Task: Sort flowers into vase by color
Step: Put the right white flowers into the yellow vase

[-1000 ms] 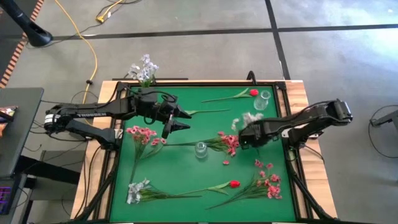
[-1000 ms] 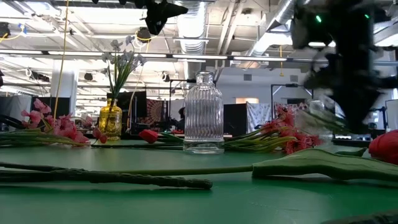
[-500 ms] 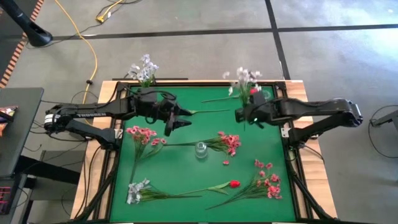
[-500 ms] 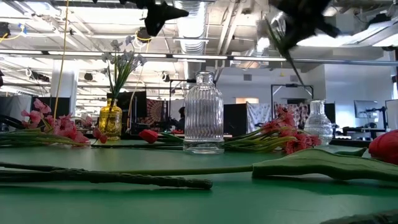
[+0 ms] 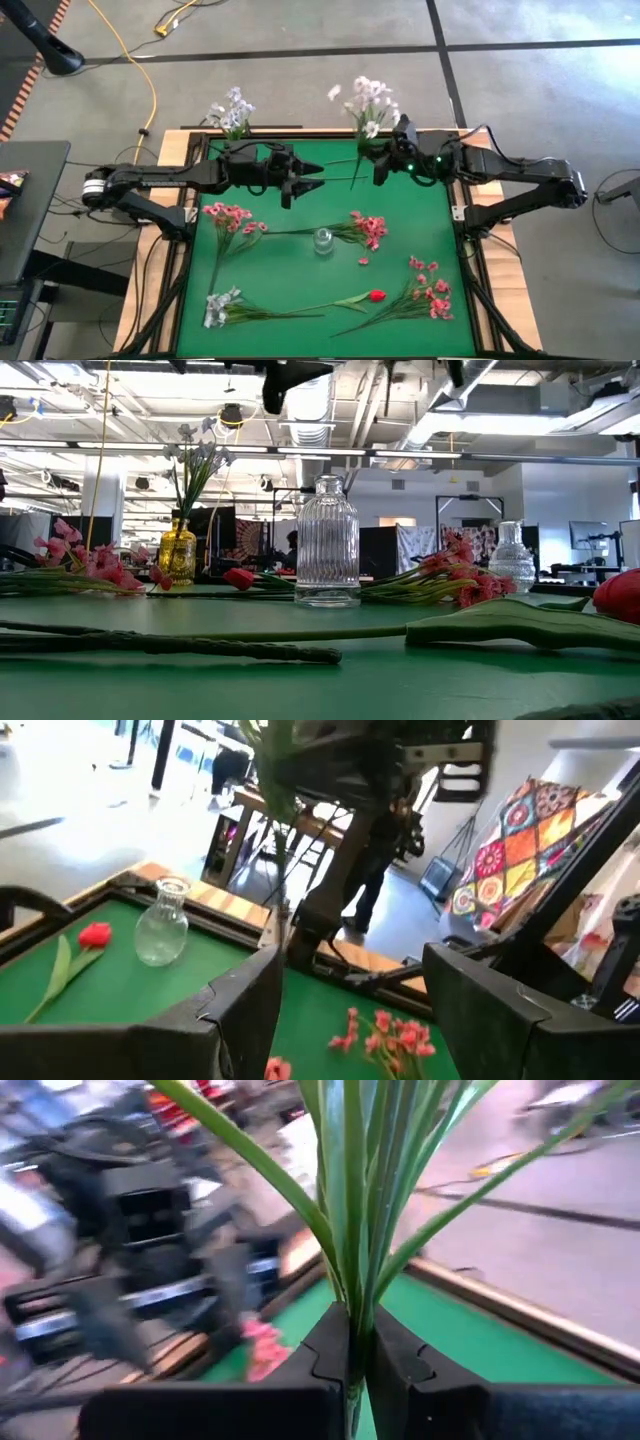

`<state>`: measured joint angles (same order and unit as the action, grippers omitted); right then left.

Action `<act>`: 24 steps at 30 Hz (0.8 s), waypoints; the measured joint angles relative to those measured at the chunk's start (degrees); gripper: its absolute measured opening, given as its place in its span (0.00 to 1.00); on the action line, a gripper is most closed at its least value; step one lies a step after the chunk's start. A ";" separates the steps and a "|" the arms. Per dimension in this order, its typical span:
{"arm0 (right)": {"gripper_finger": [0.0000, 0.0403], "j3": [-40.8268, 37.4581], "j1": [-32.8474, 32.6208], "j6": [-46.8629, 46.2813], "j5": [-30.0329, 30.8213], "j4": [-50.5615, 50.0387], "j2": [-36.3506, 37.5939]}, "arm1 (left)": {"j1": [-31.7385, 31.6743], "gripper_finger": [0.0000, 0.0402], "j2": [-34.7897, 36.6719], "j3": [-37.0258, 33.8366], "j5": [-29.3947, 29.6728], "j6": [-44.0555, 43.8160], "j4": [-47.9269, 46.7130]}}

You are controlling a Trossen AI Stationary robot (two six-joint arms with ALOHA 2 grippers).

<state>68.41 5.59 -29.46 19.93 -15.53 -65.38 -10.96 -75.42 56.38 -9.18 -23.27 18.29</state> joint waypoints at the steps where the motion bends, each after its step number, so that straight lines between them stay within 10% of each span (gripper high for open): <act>1: 0.12 0.02 0.27 0.04 -1.77 1.55 -0.76 | 0.00 0.57 -0.56 0.00 0.00 0.02 1.27; 24: 0.12 -0.01 1.04 -0.52 -15.72 18.65 -12.34 | -0.07 0.57 -3.47 0.02 2.59 2.45 2.67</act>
<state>68.40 6.64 -29.98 4.21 3.13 -77.72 -11.03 -78.89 56.40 -6.59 -20.82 20.96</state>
